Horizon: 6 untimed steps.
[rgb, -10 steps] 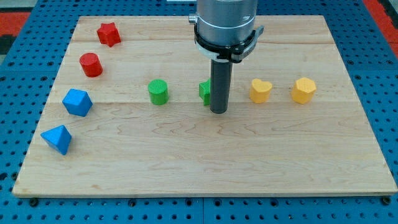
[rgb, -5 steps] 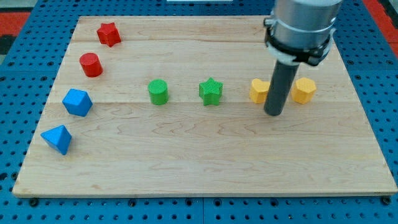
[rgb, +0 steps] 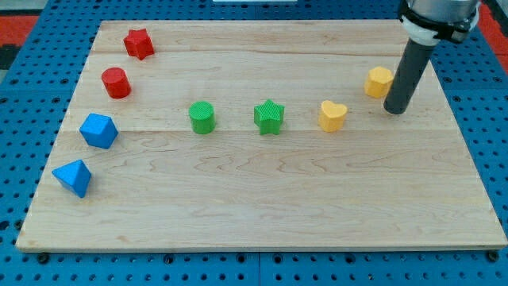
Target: Push the yellow hexagon towards the top right
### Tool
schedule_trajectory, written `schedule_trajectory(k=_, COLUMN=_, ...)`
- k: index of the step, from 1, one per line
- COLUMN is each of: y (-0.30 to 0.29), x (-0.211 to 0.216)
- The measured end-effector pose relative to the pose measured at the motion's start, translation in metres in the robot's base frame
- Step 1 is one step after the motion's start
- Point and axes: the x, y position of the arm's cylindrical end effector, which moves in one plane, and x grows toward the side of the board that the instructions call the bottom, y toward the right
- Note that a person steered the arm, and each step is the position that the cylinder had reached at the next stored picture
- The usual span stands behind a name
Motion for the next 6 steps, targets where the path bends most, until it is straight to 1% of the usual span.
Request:
schedule_trajectory(k=1, y=-0.041, x=-0.054)
schedule_trajectory(k=2, y=-0.060, x=-0.121)
schedule_trajectory(k=3, y=-0.052, x=-0.088)
schedule_trajectory(k=4, y=-0.033, x=-0.043)
schedule_trajectory(k=5, y=-0.004, x=-0.075)
schedule_trajectory(k=6, y=-0.033, x=-0.131)
